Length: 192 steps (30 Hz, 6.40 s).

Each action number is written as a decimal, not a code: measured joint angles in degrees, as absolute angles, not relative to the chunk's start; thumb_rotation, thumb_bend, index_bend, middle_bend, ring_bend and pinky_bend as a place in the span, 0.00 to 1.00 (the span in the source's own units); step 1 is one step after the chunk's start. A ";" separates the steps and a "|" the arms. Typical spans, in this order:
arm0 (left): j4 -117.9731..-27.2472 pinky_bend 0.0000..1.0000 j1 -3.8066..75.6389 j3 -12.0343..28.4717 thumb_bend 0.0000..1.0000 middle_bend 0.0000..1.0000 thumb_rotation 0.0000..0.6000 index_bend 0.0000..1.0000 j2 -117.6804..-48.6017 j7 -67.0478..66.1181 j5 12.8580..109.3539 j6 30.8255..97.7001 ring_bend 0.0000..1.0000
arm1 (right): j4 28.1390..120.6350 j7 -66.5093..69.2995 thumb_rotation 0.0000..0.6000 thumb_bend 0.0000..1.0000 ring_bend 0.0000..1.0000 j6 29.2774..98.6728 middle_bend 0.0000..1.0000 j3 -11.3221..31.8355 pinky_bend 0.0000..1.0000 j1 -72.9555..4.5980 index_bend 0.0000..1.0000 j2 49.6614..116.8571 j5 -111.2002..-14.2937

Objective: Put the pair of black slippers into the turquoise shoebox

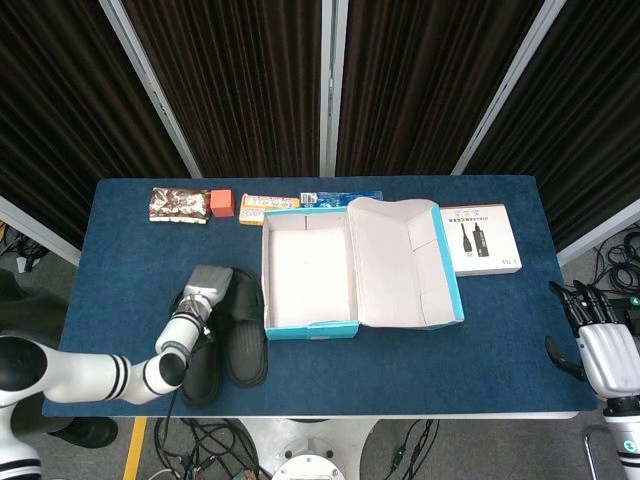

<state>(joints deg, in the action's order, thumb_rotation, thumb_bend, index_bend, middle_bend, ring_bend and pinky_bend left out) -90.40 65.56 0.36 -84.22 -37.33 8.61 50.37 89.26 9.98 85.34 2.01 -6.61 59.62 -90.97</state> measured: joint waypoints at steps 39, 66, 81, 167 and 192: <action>-98.52 0.75 44.11 13.86 0.03 0.63 1.00 0.55 -68.33 2.33 43.68 57.48 0.75 | 90.71 8.63 1.00 0.33 0.02 87.05 0.16 2.93 0.08 -6.50 0.00 58.79 -91.76; -71.48 0.76 57.29 24.63 0.03 0.61 1.00 0.53 -91.28 34.30 61.88 35.99 0.74 | 95.78 6.84 1.00 0.33 0.02 87.36 0.16 4.45 0.08 -7.53 0.00 54.49 -92.10; -56.93 0.75 61.54 24.75 0.03 0.61 1.00 0.53 -101.09 34.82 61.19 33.41 0.72 | 94.28 8.62 1.00 0.33 0.02 87.00 0.16 4.05 0.08 -6.90 0.00 55.00 -90.95; -68.26 0.22 58.35 17.40 0.00 0.00 1.00 0.02 -89.19 24.22 72.78 40.97 0.00 | 94.90 8.10 1.00 0.33 0.02 88.54 0.16 4.03 0.12 -5.66 0.00 55.30 -92.12; -96.15 0.56 37.80 1.05 0.00 0.03 1.00 0.06 -62.99 -0.21 63.22 46.35 0.51 | 92.28 10.10 1.00 0.33 0.02 86.21 0.16 3.94 0.14 -7.79 0.00 56.96 -92.71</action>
